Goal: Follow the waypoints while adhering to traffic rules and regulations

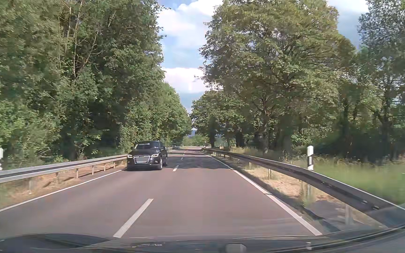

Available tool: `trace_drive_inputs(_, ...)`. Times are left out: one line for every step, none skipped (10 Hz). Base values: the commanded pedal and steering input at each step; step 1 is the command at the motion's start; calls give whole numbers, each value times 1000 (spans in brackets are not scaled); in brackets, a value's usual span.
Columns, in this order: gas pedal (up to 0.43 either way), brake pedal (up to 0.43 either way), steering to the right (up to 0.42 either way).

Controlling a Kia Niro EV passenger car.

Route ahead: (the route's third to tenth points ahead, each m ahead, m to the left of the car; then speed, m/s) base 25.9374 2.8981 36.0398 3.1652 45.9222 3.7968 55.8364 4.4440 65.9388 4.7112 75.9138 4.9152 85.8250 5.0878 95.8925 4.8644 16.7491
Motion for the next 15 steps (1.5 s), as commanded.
trace_drive_inputs(228, 0, -17)
trace_drive_inputs(228, 0, -17)
trace_drive_inputs(228, 0, -17)
trace_drive_inputs(228, 0, -17)
trace_drive_inputs(228, 0, -17)
trace_drive_inputs(228, 0, -17)
trace_drive_inputs(228, 0, -17)
trace_drive_inputs(220, 0, -16)
trace_drive_inputs(209, 0, -14)
trace_drive_inputs(209, 0, -13)
trace_drive_inputs(209, 0, -10)
trace_drive_inputs(209, 0, -9)
trace_drive_inputs(209, 0, -7)
trace_drive_inputs(209, 0, -7)
trace_drive_inputs(209, 0, -7)
